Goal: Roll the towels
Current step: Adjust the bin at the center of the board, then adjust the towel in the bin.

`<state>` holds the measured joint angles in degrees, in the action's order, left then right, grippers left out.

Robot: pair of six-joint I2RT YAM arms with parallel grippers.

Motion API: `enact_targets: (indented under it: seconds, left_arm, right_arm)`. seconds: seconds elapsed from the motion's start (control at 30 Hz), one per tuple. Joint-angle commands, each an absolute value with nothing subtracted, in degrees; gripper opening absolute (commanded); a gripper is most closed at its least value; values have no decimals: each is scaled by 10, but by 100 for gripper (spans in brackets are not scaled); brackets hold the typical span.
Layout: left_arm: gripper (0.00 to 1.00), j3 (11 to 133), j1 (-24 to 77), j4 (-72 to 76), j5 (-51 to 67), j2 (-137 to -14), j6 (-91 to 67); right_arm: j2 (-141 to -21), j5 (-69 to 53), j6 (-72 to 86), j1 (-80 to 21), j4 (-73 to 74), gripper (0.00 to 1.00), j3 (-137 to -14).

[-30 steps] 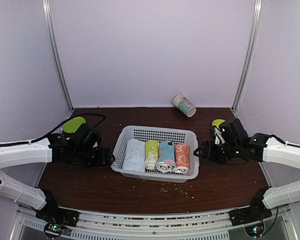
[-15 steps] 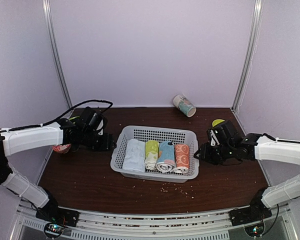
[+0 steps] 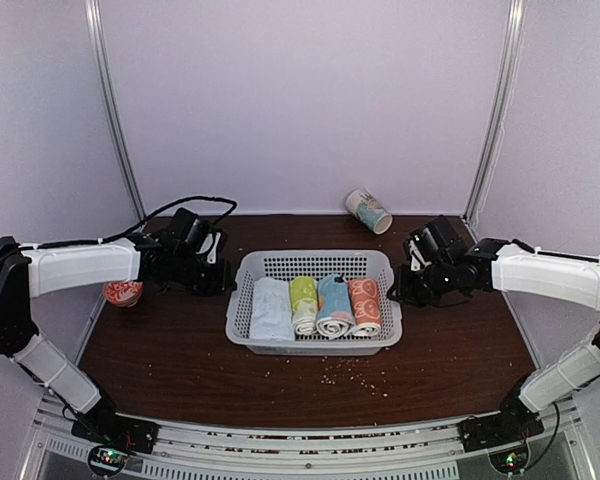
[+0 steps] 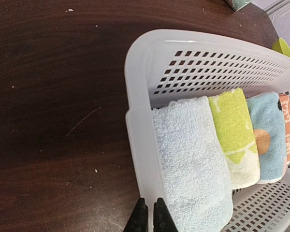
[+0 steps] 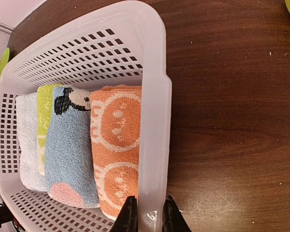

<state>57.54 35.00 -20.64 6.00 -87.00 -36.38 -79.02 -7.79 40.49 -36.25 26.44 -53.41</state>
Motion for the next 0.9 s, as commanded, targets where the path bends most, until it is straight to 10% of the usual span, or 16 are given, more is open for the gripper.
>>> enact_targets:
  seconds: [0.0, 0.17, 0.43, 0.87]
  left_arm:
    - [2, 548, 356, -171, 106, -863, -385]
    - [0, 533, 367, -170, 108, -854, -403]
    - [2, 516, 376, -169, 112, -845, -413]
    - [10, 504, 375, -170, 107, -836, -421]
  right_arm:
    - [-819, -63, 331, -366, 301, 8, -575]
    - [-853, -69, 322, -364, 327, 13, -603]
    - [-831, -27, 313, -363, 415, 59, -654]
    - [-842, -56, 337, -433, 408, 44, -757]
